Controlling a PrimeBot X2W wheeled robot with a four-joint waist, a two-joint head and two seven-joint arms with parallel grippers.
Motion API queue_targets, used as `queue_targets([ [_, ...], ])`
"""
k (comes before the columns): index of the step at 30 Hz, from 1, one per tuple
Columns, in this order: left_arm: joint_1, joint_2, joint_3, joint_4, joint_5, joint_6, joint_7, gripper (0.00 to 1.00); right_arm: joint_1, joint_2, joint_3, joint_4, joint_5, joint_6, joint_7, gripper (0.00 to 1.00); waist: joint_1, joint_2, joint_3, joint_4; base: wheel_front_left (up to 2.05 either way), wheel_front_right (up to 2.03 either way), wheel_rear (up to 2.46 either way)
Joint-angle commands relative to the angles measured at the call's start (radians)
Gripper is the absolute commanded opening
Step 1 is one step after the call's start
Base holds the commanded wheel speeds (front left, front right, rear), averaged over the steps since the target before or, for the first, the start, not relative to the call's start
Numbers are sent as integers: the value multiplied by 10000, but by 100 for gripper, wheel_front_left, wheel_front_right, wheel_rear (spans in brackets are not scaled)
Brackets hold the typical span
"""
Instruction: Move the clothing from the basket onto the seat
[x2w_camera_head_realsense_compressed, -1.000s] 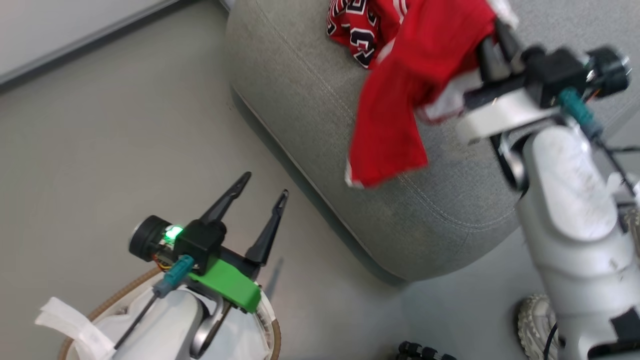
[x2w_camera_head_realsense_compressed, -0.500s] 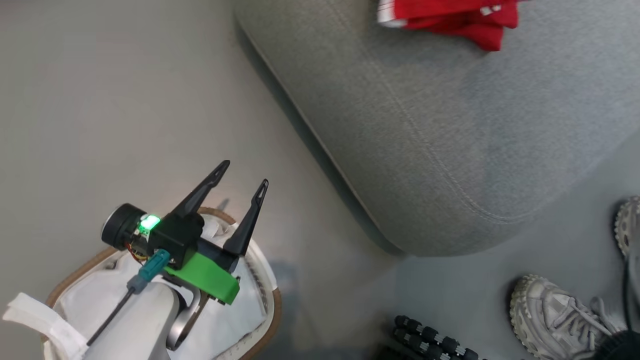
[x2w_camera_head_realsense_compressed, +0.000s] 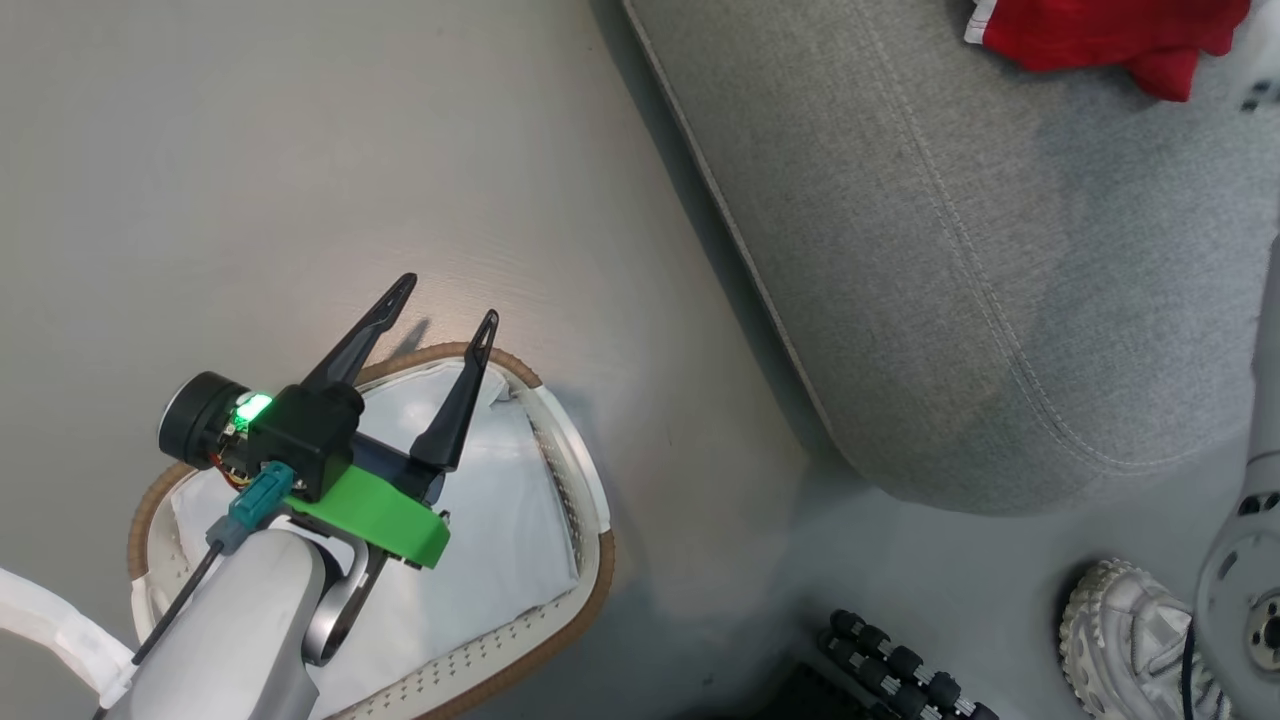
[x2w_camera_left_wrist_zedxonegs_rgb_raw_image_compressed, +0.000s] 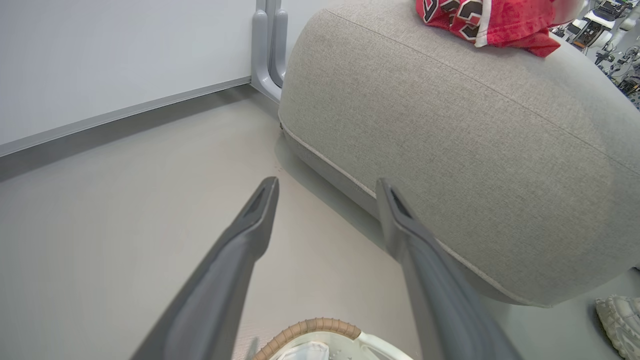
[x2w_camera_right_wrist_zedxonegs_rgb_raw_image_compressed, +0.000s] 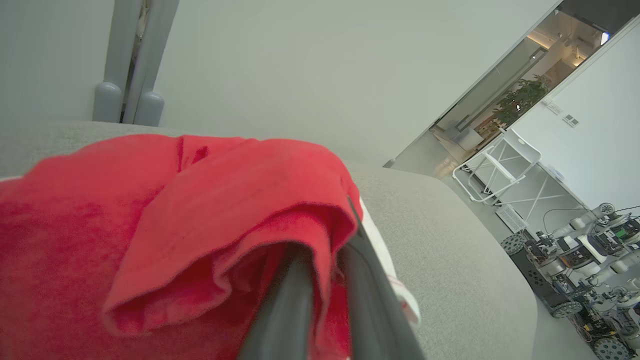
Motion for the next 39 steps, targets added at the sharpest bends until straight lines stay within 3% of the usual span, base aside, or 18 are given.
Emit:
queue_targets([
  [1, -156, 4, 91, 73, -32, 2, -5, 100, 310, 76, -265, 83, 56, -16, -184, 100, -2, -1, 18, 124, 0, 0, 0],
  [6, -123, -183, 533, 474, 28, 2, -5, 100, 1143, 459, -761, 218, 267, -16, -459, 100, -2, -1, -367, 106, 0, 0, 0],
  [11, 132, -429, 1127, 901, 8, 2, -5, 100, 2386, 703, -369, -937, 1220, -16, -470, 100, -2, -1, -957, 137, 0, 0, 0],
  [21, 866, -1114, 2625, 1705, 224, 2, -5, 100, 5424, 891, 1567, -2831, 2708, -14, -466, 100, -2, -1, -2456, 627, 0, 0, 0],
  [28, 1224, -1535, 3915, 2047, 692, 3, -4, 100, 6126, 961, 3017, -3292, 3654, -14, -466, 100, -2, -1, -3334, 1523, 0, 0, 0],
  [34, 1714, -2027, 5256, 2112, 1206, 7, -6, 100, 6204, 950, 3850, -3034, 4367, -14, -465, 100, -2, -1, -4011, 2430, 0, 0, 0],
  [39, 2130, -2304, 5779, 2065, 1627, 5, -4, 100, 6434, 956, 4290, -2789, 4770, -14, -467, 100, -2, -1, -4387, 3075, 0, 0, 0],
])
